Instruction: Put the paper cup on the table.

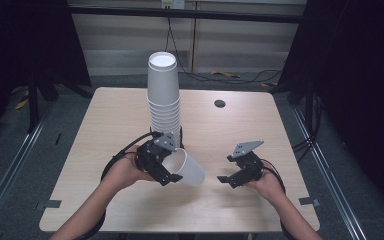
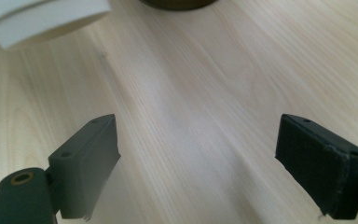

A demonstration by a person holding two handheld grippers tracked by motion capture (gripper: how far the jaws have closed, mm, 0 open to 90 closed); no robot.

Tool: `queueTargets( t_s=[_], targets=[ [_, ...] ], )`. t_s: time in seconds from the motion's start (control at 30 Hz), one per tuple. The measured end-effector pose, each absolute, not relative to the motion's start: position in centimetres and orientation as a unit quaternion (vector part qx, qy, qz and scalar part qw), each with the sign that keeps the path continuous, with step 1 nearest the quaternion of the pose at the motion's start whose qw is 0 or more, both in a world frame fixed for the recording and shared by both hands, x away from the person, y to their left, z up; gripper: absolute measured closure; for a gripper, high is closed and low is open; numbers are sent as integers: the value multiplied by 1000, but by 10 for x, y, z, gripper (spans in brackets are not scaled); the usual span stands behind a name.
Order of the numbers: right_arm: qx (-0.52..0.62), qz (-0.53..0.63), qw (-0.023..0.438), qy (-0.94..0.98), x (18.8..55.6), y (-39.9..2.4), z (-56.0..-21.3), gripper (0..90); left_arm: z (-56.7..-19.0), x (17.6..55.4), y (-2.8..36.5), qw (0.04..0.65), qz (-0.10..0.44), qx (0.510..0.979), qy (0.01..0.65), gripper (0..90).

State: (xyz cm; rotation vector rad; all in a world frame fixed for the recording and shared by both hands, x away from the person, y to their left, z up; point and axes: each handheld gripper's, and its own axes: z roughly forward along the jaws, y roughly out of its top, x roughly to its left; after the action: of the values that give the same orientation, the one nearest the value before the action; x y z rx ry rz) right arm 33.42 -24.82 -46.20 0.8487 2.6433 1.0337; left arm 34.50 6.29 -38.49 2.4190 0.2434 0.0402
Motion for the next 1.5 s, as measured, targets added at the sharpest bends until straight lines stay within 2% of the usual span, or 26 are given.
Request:
queueTargets(
  t_s=[0.67,1.5],
  targets=[
    [336,325,122,876,332,-270,-497,125,-390,344,59,313,5,945,92,119],
    [344,352,142,859,327,-275,-504,98,-384,345,50,245,5,967,75,112]
  ],
)
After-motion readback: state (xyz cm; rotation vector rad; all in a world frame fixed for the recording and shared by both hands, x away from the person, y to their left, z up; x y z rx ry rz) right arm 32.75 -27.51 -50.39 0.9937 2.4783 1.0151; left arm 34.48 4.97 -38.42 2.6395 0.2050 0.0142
